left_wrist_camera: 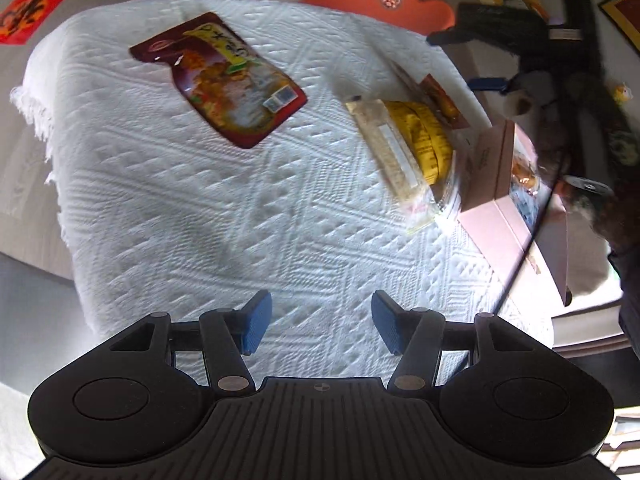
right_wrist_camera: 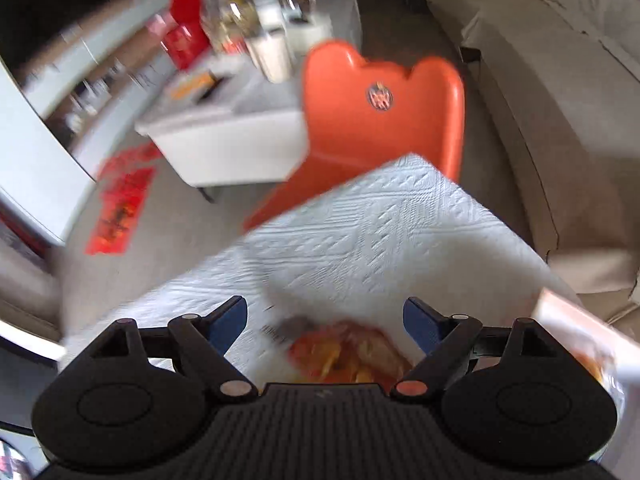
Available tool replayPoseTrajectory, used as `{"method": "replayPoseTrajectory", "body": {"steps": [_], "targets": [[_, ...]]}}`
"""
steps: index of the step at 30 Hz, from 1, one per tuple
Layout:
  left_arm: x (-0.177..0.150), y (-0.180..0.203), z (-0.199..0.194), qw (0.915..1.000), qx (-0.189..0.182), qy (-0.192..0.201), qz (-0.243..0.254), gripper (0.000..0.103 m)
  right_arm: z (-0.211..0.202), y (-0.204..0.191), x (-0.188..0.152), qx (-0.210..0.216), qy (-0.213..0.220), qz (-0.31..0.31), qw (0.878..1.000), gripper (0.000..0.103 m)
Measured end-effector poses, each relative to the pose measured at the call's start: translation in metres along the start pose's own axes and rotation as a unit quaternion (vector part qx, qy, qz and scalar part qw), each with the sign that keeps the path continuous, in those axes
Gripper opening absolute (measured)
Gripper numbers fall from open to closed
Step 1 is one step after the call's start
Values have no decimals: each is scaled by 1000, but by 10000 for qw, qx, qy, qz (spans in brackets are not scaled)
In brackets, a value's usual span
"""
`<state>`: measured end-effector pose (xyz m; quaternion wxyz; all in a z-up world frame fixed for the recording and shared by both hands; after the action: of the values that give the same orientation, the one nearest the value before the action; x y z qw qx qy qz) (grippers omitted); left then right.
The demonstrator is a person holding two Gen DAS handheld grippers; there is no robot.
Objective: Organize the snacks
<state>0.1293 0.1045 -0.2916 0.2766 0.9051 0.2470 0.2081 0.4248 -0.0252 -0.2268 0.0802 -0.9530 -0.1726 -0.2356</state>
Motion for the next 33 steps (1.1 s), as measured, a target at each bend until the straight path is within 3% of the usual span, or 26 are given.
{"method": "replayPoseTrajectory", "body": {"steps": [3, 5, 8, 10, 15, 17, 19, 22, 27, 28, 30, 31, 33], "targets": [[1, -14, -7, 9997, -160, 88, -143, 61, 34, -4, -3, -167, -353, 56, 9992, 83], [4, -20, -8, 9992, -290, 130, -245, 61, 43, -7, -17, -272, -543, 42, 9981, 76], [10, -24, -4, 9983, -457, 96, -335, 61, 27, -19, -47, -360, -345, -10, 9988, 76], [14, -23, 0, 9980, -566, 21, -290, 61, 12, -32, -73, -68, -372, -59, 9993, 76], [28, -18, 8, 9979, -601, -195, 99, 61, -16, -45, -146, 790, -969, 373, 9915, 74], [36, -14, 7, 9978, -570, -190, 282, 61, -36, -41, -166, 914, -936, 590, 9896, 73], [43, -8, 5, 9972, -552, -157, 479, 61, -61, -33, -180, 659, -574, 629, 9942, 73], [62, 10, 4, 9951, -588, -5, 791, 61, -85, -17, -191, -108, -131, 408, 9990, 74], [116, 71, 9, 9831, -881, 453, 1538, 61, -82, 19, -198, -868, -230, 352, 9953, 75], [133, 87, 23, 9804, -817, 430, 1741, 61, -84, 24, -201, -893, -214, 410, 9949, 75], [159, 109, 55, 9777, -260, 428, 2041, 61, -87, 29, -208, -793, -248, 585, 9948, 75], [171, 117, 75, 9768, 91, 447, 2093, 61, -88, 33, -216, -719, -282, 671, 9948, 75], [186, 126, 108, 9775, 345, 437, 2036, 61, -88, 33, -226, -575, -373, 819, 9943, 75]]}}
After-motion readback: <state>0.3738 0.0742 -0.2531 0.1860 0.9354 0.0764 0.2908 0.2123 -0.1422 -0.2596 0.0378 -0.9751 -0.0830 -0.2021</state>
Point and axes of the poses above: each gripper's, at about its wrist camera, not at the fingertips, and z roughly the way its jaws point, y to its right, x to its top, the point moved 4 cm from there along z, roughly the way its jaws point, and after that the axes turned 8 degrees about -x, right-handed, at the moved point
